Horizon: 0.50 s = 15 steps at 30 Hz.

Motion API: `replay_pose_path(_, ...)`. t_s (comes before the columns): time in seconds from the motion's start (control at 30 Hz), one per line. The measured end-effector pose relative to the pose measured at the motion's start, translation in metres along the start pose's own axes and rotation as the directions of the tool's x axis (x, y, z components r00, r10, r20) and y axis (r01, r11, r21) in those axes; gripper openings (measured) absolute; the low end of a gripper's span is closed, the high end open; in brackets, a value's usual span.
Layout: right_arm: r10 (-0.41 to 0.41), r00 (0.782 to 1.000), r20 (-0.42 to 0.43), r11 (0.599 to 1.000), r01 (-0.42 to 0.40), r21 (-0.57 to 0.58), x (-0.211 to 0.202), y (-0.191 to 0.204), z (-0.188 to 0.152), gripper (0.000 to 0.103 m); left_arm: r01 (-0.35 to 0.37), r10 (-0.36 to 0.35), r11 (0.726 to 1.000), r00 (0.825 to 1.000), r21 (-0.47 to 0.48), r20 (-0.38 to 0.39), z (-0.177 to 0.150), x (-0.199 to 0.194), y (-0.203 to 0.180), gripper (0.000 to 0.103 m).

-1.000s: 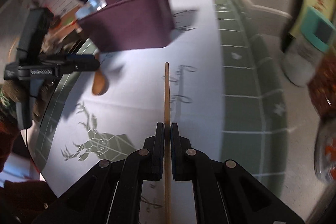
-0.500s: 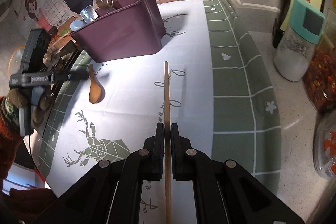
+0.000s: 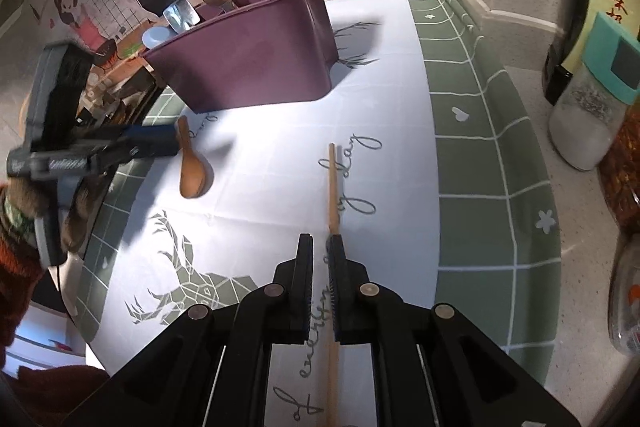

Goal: Organize utensils

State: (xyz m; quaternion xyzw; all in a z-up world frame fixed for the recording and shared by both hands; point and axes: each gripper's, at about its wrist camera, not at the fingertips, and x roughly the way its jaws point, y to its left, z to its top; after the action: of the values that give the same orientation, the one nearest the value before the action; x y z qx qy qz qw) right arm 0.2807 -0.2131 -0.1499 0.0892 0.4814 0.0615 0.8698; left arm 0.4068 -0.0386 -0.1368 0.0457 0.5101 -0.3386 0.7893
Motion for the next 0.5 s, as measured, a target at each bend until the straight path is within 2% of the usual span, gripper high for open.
replay_pose_path(0.1, -0.013, 1.000, 0.005, 1.000, 0.013, 0.028, -0.006, -0.007, -0.005, 0.010, -0.011, 0.011, 0.999, 1.000, 0.030, -0.021, 0.009, 0.008, -0.002, 0.065)
replay_pose_path(0.17, -0.035, 0.999, 0.012, 0.999, 0.034, 0.036, -0.010, -0.012, -0.010, 0.016, -0.015, 0.017, 0.999, 0.999, 0.045, -0.035, 0.011, 0.011, -0.001, 0.065)
replay_pose_path(0.27, -0.050, 0.999, 0.012, 0.998, 0.049, 0.049, -0.014, -0.021, -0.014, 0.017, -0.018, 0.021, 0.999, 0.998, 0.051, -0.056, 0.012, 0.016, 0.002, 0.065)
replay_pose_path(0.5, -0.064, 0.997, 0.051, 0.994, 0.060, 0.088, -0.019, -0.030, -0.012, 0.020, 0.027, -0.030, 0.998, 0.998, -0.049, -0.062, 0.003, 0.010, 0.022, 0.065)
